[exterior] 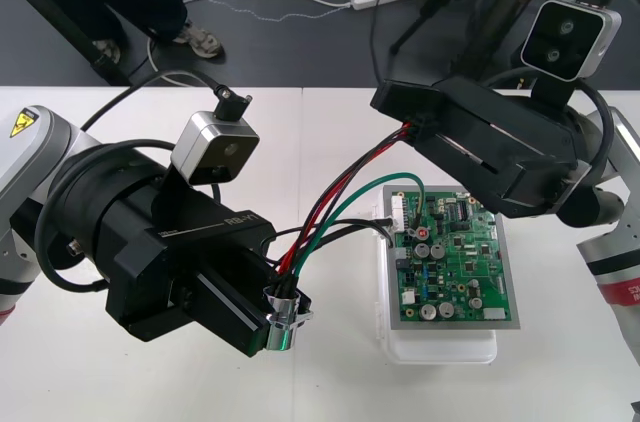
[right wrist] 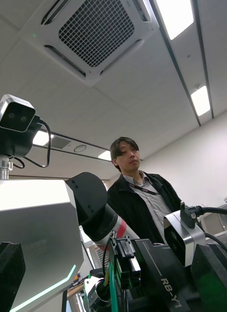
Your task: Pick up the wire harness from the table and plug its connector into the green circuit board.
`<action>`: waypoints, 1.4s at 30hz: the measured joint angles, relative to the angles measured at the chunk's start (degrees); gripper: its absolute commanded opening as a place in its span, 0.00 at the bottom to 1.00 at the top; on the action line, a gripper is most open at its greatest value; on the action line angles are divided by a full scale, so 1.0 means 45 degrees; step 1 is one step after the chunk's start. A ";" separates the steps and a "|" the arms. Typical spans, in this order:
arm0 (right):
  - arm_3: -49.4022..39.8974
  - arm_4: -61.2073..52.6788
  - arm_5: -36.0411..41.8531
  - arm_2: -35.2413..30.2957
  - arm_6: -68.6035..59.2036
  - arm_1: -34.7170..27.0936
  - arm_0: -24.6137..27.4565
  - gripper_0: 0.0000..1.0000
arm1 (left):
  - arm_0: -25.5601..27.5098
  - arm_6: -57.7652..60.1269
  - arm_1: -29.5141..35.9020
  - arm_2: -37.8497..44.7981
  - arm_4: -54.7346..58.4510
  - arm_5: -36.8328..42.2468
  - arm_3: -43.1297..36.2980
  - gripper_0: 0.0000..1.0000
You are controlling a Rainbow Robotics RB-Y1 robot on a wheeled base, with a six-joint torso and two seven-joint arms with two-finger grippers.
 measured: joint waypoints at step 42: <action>-0.0028 -0.0419 -0.0124 0.0449 -0.0870 0.0045 -0.0111 0.00 | 0.0000 0.0007 0.0000 0.0000 0.0000 0.0000 0.0000 0.00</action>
